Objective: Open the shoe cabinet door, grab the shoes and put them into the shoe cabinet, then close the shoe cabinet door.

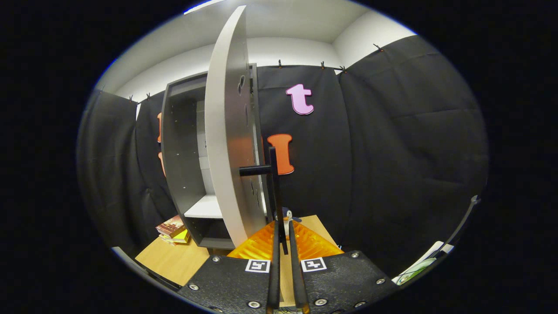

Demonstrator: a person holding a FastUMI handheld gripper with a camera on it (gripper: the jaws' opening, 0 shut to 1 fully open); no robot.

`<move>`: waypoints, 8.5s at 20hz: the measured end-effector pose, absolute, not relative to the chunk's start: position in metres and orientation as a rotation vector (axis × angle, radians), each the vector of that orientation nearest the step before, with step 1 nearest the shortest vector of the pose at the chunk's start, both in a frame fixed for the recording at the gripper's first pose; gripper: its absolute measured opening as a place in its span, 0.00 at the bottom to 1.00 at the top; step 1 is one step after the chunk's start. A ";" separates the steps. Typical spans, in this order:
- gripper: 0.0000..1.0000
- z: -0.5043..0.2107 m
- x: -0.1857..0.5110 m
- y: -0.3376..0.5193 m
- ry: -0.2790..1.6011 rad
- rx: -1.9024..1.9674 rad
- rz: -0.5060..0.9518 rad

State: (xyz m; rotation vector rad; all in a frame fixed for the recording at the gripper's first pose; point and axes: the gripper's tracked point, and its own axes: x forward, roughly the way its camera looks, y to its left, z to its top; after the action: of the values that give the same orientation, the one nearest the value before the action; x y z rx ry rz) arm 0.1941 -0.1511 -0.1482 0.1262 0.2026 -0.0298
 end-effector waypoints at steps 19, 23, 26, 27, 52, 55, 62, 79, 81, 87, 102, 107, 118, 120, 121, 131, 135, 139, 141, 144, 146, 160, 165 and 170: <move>0.13 -0.134 0.150 -0.105 0.217 -0.066 -0.222; 0.15 -0.153 0.149 -0.053 0.268 -0.089 -0.188; 0.15 -0.179 0.151 -0.019 0.326 -0.096 -0.151; 0.15 -0.191 0.150 -0.006 0.353 -0.091 -0.130; 0.19 -0.484 0.172 0.093 0.990 0.047 0.125; 0.19 -0.507 0.179 0.096 1.039 0.061 0.153; 0.19 -0.557 0.181 0.106 1.141 0.074 0.200; 0.00 -0.569 0.217 0.112 1.134 0.128 0.199; 0.00 -0.554 0.227 0.110 1.112 0.150 0.190; 0.00 -0.499 0.244 0.108 0.999 0.103 0.208; 0.00 -0.319 0.268 0.134 0.684 0.071 0.170; 0.00 -0.267 0.277 0.136 0.601 0.021 0.161; 0.00 -0.232 0.384 0.143 0.530 -0.014 0.199; 0.00 -0.237 0.403 0.144 0.534 -0.015 0.205; 0.00 -0.239 0.413 0.143 0.536 -0.013 0.208; 0.00 -0.253 0.511 0.150 0.555 -0.044 0.261; 0.00 -0.262 0.539 0.160 0.562 -0.044 0.282; 0.00 -0.272 0.558 0.169 0.559 -0.059 0.295; 0.00 -0.273 0.563 0.169 0.559 -0.043 0.293; 0.01 -0.275 0.564 0.169 0.577 -0.015 0.289; 0.06 -0.273 0.563 0.165 0.579 -0.014 0.267; 0.44 -0.207 0.472 0.133 0.483 0.019 0.129; 0.55 -0.185 0.406 0.127 0.470 0.051 0.120; 0.62 -0.166 0.338 0.113 0.447 0.047 0.092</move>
State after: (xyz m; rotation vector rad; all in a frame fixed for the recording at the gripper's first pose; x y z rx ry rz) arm 0.3382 0.1125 -0.1661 0.0471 0.4469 0.0921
